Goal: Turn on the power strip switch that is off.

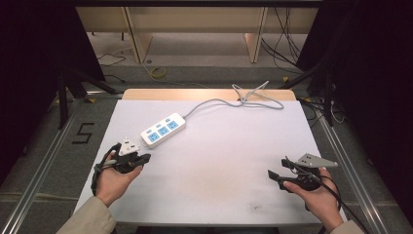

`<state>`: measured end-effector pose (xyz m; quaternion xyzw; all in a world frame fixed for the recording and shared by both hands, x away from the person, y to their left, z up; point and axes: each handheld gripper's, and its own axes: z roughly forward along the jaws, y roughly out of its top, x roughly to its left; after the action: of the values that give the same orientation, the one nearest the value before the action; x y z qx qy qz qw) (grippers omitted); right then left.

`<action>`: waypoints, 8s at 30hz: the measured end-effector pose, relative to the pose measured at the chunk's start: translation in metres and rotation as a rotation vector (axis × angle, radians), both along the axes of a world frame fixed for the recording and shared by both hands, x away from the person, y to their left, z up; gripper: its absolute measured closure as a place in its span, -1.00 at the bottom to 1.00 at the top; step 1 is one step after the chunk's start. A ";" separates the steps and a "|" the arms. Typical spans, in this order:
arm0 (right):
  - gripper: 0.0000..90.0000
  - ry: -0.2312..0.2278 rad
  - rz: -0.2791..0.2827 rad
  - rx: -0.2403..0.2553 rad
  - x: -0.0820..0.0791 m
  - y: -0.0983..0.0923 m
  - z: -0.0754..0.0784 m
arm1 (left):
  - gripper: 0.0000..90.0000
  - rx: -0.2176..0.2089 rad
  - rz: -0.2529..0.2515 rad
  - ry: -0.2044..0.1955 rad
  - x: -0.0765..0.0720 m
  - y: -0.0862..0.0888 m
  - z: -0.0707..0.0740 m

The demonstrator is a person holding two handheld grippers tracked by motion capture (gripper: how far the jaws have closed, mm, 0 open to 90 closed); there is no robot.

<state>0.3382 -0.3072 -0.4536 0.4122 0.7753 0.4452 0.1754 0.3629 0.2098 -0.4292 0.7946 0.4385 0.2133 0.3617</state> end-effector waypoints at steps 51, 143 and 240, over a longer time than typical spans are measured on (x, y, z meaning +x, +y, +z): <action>-0.37 0.014 -0.009 -0.011 -0.004 -0.002 -0.002 | 1.00 0.016 0.029 -0.005 0.039 -0.015 0.007; -0.37 0.015 0.003 -0.018 -0.007 0.002 -0.002 | 1.00 0.074 0.048 0.019 0.111 -0.038 0.011; -0.38 0.020 0.010 -0.010 -0.008 0.001 -0.003 | 1.00 0.116 0.088 0.092 0.174 -0.048 0.006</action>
<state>0.3306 -0.3063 -0.4565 0.4120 0.7813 0.4380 0.1675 0.5370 0.1614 -0.4227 0.8031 0.4760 0.2174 0.2848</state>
